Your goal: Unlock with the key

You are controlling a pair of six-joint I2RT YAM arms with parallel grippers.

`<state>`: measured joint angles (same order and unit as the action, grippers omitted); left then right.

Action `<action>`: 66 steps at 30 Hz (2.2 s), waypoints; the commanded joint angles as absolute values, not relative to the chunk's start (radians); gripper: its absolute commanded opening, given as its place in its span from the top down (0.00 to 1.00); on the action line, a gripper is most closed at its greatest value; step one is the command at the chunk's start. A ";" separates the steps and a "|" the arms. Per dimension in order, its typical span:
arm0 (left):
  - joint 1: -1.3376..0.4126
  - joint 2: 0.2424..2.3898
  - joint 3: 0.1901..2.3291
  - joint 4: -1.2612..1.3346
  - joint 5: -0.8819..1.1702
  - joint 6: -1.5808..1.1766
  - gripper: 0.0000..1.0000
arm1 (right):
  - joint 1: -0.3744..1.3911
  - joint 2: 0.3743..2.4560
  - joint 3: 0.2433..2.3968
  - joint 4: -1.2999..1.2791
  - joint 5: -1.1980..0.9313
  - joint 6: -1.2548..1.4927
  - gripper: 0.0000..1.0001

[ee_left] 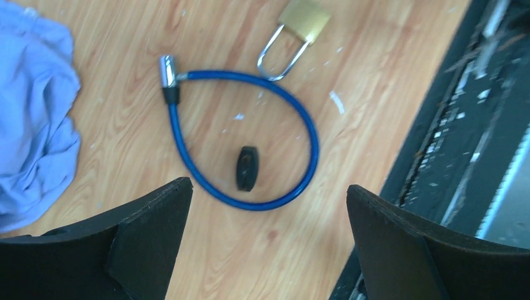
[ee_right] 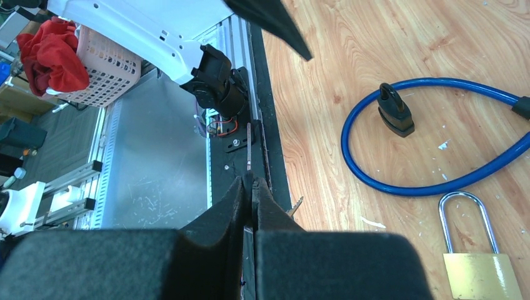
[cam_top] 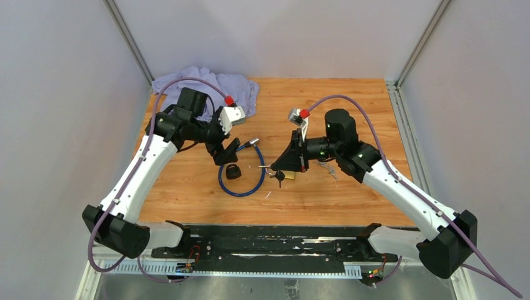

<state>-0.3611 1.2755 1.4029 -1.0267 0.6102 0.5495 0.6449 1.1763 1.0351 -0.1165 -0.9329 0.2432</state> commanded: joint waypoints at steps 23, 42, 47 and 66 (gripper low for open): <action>-0.463 1.455 1.259 -0.929 0.202 0.547 0.02 | 0.575 1.054 1.013 -0.140 -0.868 0.235 0.99; -0.558 1.742 1.270 -0.896 0.074 0.556 0.23 | 0.546 0.973 0.980 -0.168 -0.865 0.234 1.00; -0.571 1.777 1.274 -0.889 0.062 0.556 0.34 | 0.546 0.975 0.983 -0.169 -0.868 0.235 0.99; -0.598 1.808 1.269 -0.898 -0.039 0.569 0.56 | 0.545 0.963 0.977 -0.169 -0.873 0.233 0.99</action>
